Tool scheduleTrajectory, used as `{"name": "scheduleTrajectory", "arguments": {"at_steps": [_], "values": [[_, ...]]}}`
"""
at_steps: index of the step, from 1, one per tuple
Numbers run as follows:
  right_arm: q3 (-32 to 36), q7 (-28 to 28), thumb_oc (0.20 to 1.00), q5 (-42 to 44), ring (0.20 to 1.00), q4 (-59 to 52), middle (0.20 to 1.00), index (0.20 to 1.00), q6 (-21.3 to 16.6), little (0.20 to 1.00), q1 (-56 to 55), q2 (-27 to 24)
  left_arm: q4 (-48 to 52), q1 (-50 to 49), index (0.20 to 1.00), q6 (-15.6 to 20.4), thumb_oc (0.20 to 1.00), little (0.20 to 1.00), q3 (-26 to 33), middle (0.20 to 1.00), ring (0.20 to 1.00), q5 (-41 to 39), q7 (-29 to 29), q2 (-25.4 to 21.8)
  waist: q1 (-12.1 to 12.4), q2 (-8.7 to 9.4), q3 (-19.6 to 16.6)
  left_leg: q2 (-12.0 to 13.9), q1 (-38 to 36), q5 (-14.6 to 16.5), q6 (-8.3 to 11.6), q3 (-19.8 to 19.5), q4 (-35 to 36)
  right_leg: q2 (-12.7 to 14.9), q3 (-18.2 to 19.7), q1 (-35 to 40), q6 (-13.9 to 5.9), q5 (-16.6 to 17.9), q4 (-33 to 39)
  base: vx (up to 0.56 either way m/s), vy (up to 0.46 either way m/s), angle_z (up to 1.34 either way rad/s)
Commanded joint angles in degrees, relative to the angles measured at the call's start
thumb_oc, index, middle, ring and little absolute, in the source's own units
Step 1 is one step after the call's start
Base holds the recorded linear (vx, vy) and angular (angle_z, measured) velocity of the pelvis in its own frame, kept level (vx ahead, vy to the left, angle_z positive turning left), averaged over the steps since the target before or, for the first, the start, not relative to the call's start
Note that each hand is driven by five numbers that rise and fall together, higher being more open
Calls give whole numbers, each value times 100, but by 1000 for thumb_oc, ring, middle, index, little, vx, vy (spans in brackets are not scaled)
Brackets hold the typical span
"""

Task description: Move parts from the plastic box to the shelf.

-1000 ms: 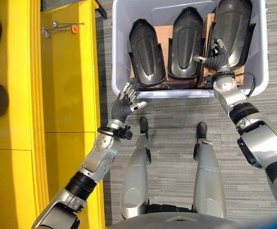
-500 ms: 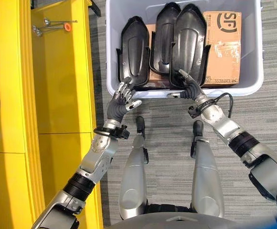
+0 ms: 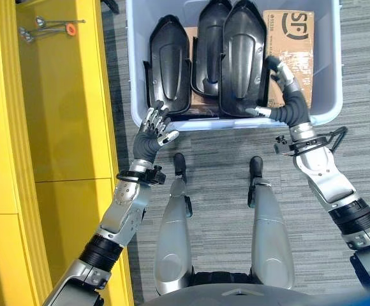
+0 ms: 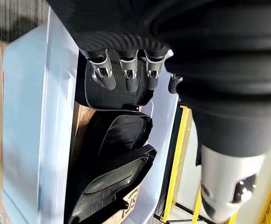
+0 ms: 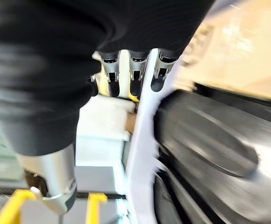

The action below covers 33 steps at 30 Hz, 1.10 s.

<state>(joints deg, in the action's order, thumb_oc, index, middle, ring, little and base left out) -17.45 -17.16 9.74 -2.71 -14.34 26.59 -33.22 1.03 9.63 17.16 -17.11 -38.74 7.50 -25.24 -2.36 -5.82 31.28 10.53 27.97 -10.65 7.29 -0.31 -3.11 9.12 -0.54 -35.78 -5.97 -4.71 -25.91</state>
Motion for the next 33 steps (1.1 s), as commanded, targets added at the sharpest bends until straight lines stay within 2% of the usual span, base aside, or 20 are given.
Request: {"name": "scheduleTrajectory", "arguments": {"at_steps": [1, 5, 7, 10, 17, 24, 33], "values": [[328, -246, 1000, 226, 1000, -647, 1000, 1000, -639, 1000, -191, 505, 657, -221, 1000, 332, 1000, 1000, -8, 1000, 1000, 189, 101, -137, 13, 262, -149, 119, -154, 1027, 5, 39, -882, 254, 156, -181, -175, 632, 627, 0, 0, 0], [471, -812, 1000, -181, 1000, -685, 1000, 1000, -678, 1000, -357, 792, 681, -287, 1000, 347, 1000, 1000, -44, 1000, 1000, 232, 245, -112, -29, 256, -149, 131, -146, 1044, 9, 52, -912, 254, 152, -176, -178, 625, 632, 0, 0, 0], [424, -1094, 1000, -605, 1000, -583, 1000, 1000, -545, 1000, -322, 796, 708, -288, 1000, 369, 1000, 1000, -67, 1000, 1000, 249, 284, -115, -35, 237, -149, 136, -142, 1048, 7, 55, -920, 250, 165, -180, -178, 614, 620, 0, 0, 0], [433, -1312, 1000, -700, 1000, -377, 1000, 1000, -459, 1000, -249, 861, 705, -264, 1000, 391, 1000, 1000, -105, 1000, 1000, 273, 348, -113, -25, 227, -149, 137, -135, 1055, 7, 48, -940, 246, 170, -187, -177, 610, 605, 1, -1, -5], [484, -2081, 1000, -961, 1000, 973, 1000, 1000, -72, 1000, 616, 1010, 697, -123, 1000, 441, 1000, 1000, -231, 1000, 1000, 238, 480, -151, 53, 144, -149, 110, -54, 1090, -3, 34, -1008, 248, 189, -217, -169, 602, 577, 0, 0, 0], [541, -2514, 1000, -1055, 1000, 1872, 1000, 1000, 177, 1000, 1430, 1079, 724, -74, 1000, 466, 1000, 1000, -330, 1000, 1000, 174, 493, -216, 150, 55, -149, 60, 13, 1115, -14, 26, -1060, 261, 200, -262, -163, 581, 530, 0, 0, 0], [504, -2665, 1000, -825, 1000, 3127, 1000, 1000, 361, 1000, 2283, 996, 694, 14, 1000, 473, 1000, 1000, -451, 1000, 1000, 88, 465, -283, 258, -14, -149, 20, 157, 1097, -37, -10, -1130, 284, 190, -361, -130, 582, 475, 0, 1, -1]]}}
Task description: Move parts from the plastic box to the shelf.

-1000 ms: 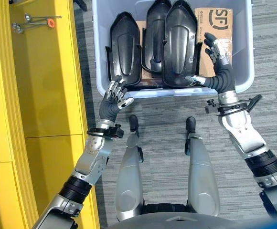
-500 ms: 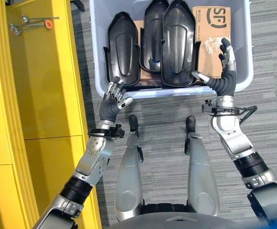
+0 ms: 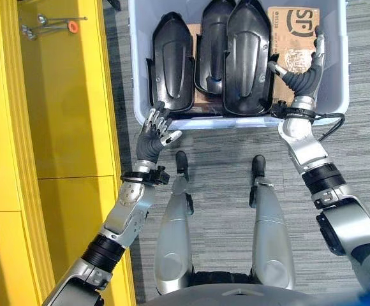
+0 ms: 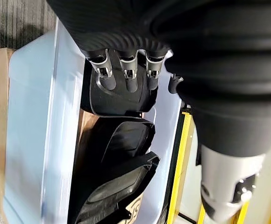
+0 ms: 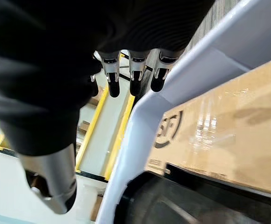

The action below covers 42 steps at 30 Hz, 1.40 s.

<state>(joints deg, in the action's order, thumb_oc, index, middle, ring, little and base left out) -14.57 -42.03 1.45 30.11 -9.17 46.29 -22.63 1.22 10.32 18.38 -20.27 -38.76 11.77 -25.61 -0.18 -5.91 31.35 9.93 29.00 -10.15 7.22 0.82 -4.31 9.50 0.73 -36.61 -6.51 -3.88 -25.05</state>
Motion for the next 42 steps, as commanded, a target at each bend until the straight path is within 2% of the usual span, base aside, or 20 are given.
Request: {"name": "scheduleTrajectory", "arguments": {"at_steps": [1, 6, 7, 14, 31, 42], "values": [[201, -173, 1000, 54, 1000, -20, 1000, 1000, -147, 1000, 376, -36, 671, -51, 1000, 350, 1000, 1000, -144, 1000, 1000, 87, 37, -249, 51, -12, -156, 75, 57, 1050, -36, -121, -1014, 253, 64, -280, -75, 501, 386, 0, 0, 0], [73, -147, 1000, 303, 1000, 686, 1000, 1000, -125, 1000, 689, -7, 663, -23, 1000, 344, 1000, 1000, -227, 1000, 1000, 53, 36, -286, 98, -50, -156, 67, 99, 1097, -41, -129, -1067, 253, 78, -321, -68, 455, 323, 0, 0, 0], [22, -96, 1000, 463, 1000, 1115, 1000, 1000, -121, 1000, 804, -3, 650, 10, 1000, 334, 1000, 1000, -267, 1000, 1000, 45, 29, -294, 110, -62, -156, 55, 137, 1062, -47, -131, -1067, 256, 82, -344, -62, 487, 339, 0, 0, 0], [-61, 16, 1000, 900, 1000, 1846, 1000, 1000, -186, 1000, 876, 93, 610, 70, 1000, 320, 1000, 1000, -345, 1000, 1000, 33, 35, -320, 121, -93, -156, 28, 153, 1107, -47, -127, -1097, 255, 85, -364, -70, 443, 296, 9, 2, 1], [-418, 184, 1000, 984, 1000, 2239, 1000, 1000, -97, 1000, 915, 379, 594, 136, 1000, 331, 1000, 1000, -451, 1000, 1000, -2, 107, -324, 161, -75, -156, -44, 304, 1163, -78, -153, -1222, 265, 92, -426, -69, 437, 259, 0, 0, 0], [-647, 500, 1000, 1218, 1000, 3524, 1000, 1000, 80, 1000, 1177, 636, 615, 201, 1000, 350, 1000, 1000, -549, 1000, 1000, -27, 119, -373, 290, -124, -156, -101, 453, 1162, -92, -205, -1299, 309, 43, -452, -83, 435, 237, 5, 3, 2]]}}
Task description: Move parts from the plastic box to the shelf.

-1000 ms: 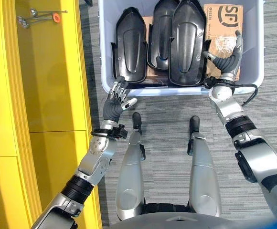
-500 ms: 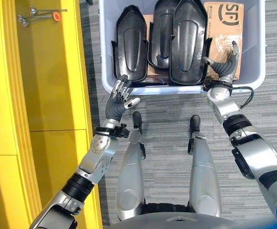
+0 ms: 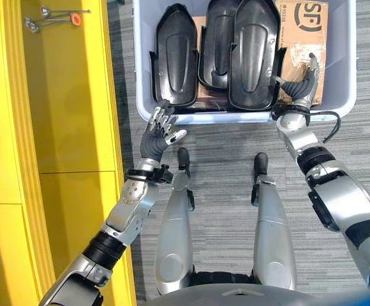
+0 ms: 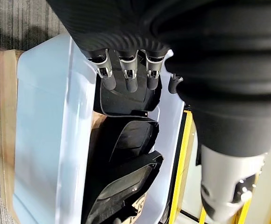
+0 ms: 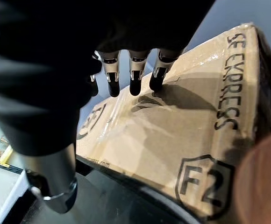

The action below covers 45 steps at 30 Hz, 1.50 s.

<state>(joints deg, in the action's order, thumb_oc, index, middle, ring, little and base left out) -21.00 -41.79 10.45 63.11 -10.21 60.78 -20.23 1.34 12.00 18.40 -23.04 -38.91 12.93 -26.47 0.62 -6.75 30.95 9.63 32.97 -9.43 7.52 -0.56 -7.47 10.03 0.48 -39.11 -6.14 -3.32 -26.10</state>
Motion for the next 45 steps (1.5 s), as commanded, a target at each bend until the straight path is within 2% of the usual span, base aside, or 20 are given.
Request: {"name": "scheduleTrajectory", "arguments": {"at_steps": [1, 7, 14, 21, 23, 37, 41, 45], "values": [[-20, 504, 1000, 324, 1000, 329, 1000, 1000, 200, 1000, -243, 408, 606, 46, 1000, 346, 1000, 1000, -282, 1000, 1000, -18, -6, -292, 221, -45, -116, -76, 68, 1091, -122, -70, -988, 259, 58, -203, -122, 378, 343, 0, 0, 0], [-236, 708, 1000, 148, 1000, 938, 1000, 1000, 404, 1000, -192, 546, 575, 126, 1000, 344, 1000, 1000, -400, 1000, 1000, -43, -32, -262, 323, -107, -116, -118, 151, 1098, -139, -118, -1057, 284, 35, -209, -138, 367, 317, 0, 0, 0], [-385, 761, 1000, -121, 1000, 1120, 1000, 1000, 549, 1000, -314, 651, 567, 168, 1000, 329, 1000, 1000, -468, 1000, 1000, -43, -37, -236, 367, -127, -116, -139, 201, 1099, -156, -163, -1080, 311, 2, -217, -146, 354, 291, 5, -4, 5], [-814, 1011, 1000, -1076, 1000, 1491, 1000, 1000, 1026, 1000, -609, 840, 596, 237, 1000, 285, 1000, 1000, -544, 1000, 1000, -24, -102, -211, 485, -217, -116, -200, 237, 1095, -173, -214, -1115, 356, -35, -176, -158, 326, 248, 5, 1, 7], [-893, 1124, 200, -1299, 200, 1533, 200, 200, 1124, 200, -777, 908, 570, 204, 1000, 274, 1000, 1000, -548, 1000, 1000, -16, -137, -180, 513, -243, -116, -219, 231, 1097, -182, -236, -1124, 372, -47, -157, -162, 319, 238, 4, 6, 2], [-1012, 1215, 200, -1831, 200, 1403, 200, 200, 1225, 200, -1272, 825, 633, 124, 1000, 224, 1000, 1000, -501, 1000, 1000, 30, -211, -202, 510, -225, -116, -257, 248, 1130, -189, -269, -1194, 421, -64, -87, -187, 339, 262, 0, 1, 0], [-576, 1217, 200, -1301, 200, 1537, 200, 200, 1157, 200, -1549, 770, 591, 101, 1000, 188, 1000, 1000, -502, 1000, 1000, 64, -229, -195, 454, -145, -116, -246, 178, 1182, -202, -274, -1237, 407, -78, 22, -185, 337, 298, 0, 0, 0], [71, 1147, 200, -283, 200, 1478, 200, 200, 830, 200, -1703, 672, 577, 68, 1000, 200, 1000, 1000, -463, 1000, 1000, 26, -247, -222, 392, -66, -116, -214, 56, 1212, -194, -282, -1242, 396, -87, 180, -188, 314, 328, 7, 13, 8]]}}
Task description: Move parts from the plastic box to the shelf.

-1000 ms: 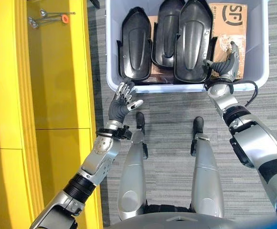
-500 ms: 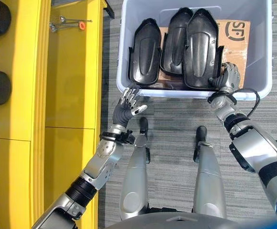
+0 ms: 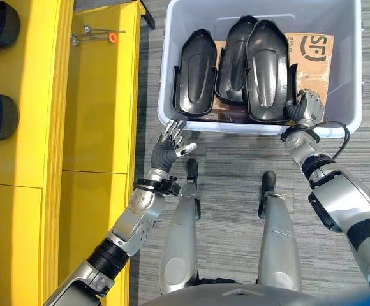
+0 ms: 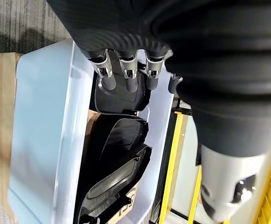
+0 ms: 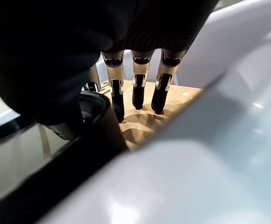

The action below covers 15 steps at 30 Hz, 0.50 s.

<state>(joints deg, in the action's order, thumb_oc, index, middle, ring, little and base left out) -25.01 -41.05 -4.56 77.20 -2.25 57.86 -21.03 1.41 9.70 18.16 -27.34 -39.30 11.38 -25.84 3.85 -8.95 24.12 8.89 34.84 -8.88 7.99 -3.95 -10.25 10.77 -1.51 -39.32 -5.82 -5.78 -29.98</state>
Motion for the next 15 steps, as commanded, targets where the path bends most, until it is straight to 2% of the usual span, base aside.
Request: {"name": "scheduleTrajectory", "arguments": {"at_steps": [1, 3, 4, 5, 7, 9, 10, 11, 12, 15], "values": [[649, 1008, 200, 1623, 200, -53, 200, 200, -138, 200, -1413, 706, 553, 284, 1000, 242, 1000, 1000, -17, 1000, 1000, 69, -79, -317, 42, 192, 567, -131, -181, 1162, -237, 61, -956, 314, 113, 237, -217, 555, 724, 9, 21, 13], [770, 966, 200, 1866, 200, -142, 200, 200, -233, 200, -1433, 667, 511, 278, 1000, 245, 1000, 1000, 3, 1000, 1000, 52, -79, -323, 18, 230, 567, -123, -225, 1170, -233, 64, -951, 303, 122, 274, -216, 557, 735, 5, 10, 12], [1238, 1039, 200, 3014, 200, -233, 200, 200, -622, 200, -1346, 677, 428, 262, 1000, 224, 1000, 1000, 27, 1000, 1000, 39, -79, -343, -18, 289, 567, -93, -314, 1205, -226, 70, -952, 288, 129, 346, -215, 544, 747, 2, -12, 5], [1400, 1093, 200, 3551, 200, -462, 200, 200, -774, 200, -1313, 651, 405, 225, 1000, 229, 1000, 1000, 79, 1000, 1000, 9, -66, -351, -44, 324, 567, -84, -355, 1210, -220, 80, -947, 280, 136, 384, -215, 550, 764, 3, -12, 3], [1303, 1048, 200, 3561, 200, -901, 200, 200, -891, 200, -1421, 646, 413, 152, 1000, 225, 1000, 1000, 176, 1000, 1000, -27, -53, -375, -84, 387, 567, -74, -421, 1203, -211, 99, -931, 268, 153, 441, -212, 571, 813, -5, 8, -2], [1057, 1142, 200, 4131, 200, -2977, 200, 200, -1471, 200, -2114, 673, 429, -136, 1000, 152, 1000, 1000, 471, 1000, 1000, -36, -10, -459, -263, 650, 567, -1, -626, 1180, -172, 155, -864, 174, 200, 602, -189, 650, 965, -11, -4, -16], [1038, 1170, 200, 4236, 200, -3527, 200, 200, -1540, 200, -2306, 666, 442, -220, 1000, 136, 1000, 1000, 539, 1000, 1000, -49, -2, -483, -292, 693, 567, 14, -678, 1180, -168, 165, -856, 171, 209, 652, -189, 660, 989, -1, -23, -31], [1036, 1163, 200, 4232, 200, -3540, 200, 200, -1535, 200, -2318, 667, 446, -227, 1000, 134, 1000, 1000, 540, 1000, 1000, -49, -2, -483, -293, 694, 567, 14, -686, 1179, -168, 166, -853, 171, 209, 659, -189, 660, 991, -4, -32, -27], [1029, 1203, 200, 4332, 200, -4436, 200, 200, -1651, 200, -2610, 593, 515, -294, 1000, 106, 1000, 1000, 610, 1000, 1000, -114, -4, -502, -338, 767, 567, 30, -817, 1180, -157, 182, -839, 187, 204, 810, -196, 684, 1046, 3, -20, -15], [1116, 1257, 200, 4359, 200, -5229, 200, 200, -1775, 200, -2888, 521, 591, -396, 1000, 84, 1000, 1000, 667, 1000, 1000, -171, -43, -522, -373, 807, 500, 42, -997, 1180, -144, 188, -764, 220, 206, 1010, -204, 707, 1131, 7, -18, -8]]}}
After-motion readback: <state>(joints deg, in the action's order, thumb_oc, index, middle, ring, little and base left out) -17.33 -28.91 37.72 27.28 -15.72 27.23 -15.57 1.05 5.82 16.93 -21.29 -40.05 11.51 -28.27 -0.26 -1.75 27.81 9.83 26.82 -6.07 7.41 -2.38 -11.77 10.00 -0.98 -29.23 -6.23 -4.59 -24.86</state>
